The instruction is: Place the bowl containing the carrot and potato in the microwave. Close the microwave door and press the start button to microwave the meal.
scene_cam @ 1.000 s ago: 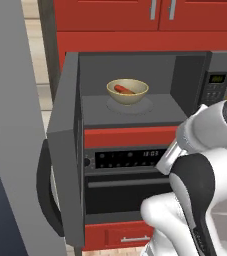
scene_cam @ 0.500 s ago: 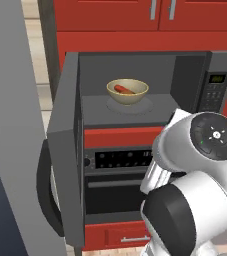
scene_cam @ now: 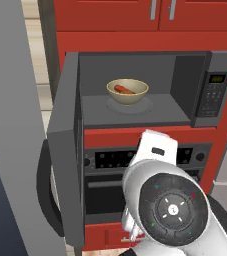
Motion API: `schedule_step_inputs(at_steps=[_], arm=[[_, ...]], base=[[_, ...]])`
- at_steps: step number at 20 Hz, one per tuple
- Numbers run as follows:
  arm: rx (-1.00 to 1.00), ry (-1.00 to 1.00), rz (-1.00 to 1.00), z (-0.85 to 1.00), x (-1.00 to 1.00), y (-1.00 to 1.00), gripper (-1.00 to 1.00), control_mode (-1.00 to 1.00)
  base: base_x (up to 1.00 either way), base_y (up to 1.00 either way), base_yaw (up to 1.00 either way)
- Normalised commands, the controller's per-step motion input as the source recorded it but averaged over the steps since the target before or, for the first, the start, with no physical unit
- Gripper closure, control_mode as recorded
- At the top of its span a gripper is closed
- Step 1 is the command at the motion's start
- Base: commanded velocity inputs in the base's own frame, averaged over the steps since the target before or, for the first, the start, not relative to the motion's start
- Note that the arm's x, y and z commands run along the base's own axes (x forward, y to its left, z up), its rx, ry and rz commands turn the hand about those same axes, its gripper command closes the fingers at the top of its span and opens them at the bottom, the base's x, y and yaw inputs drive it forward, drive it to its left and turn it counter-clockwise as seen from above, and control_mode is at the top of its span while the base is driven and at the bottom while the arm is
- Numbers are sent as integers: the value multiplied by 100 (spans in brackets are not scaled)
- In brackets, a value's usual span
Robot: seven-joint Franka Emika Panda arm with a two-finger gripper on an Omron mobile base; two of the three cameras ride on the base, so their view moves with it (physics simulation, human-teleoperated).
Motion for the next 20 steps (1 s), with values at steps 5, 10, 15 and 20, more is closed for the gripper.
schedule_step_inputs(at_steps=[5,10,15,20], arm=[[-15,-11,4,0,-31,50,-100,-100],[-12,-19,3,-7,-23,46,-100,-100],[-14,-22,2,-21,-18,49,-100,-100],[-15,-21,1,-25,-4,59,-100,-100]], base=[[0,0,0],[0,0,0],[0,0,0],[0,0,0]])
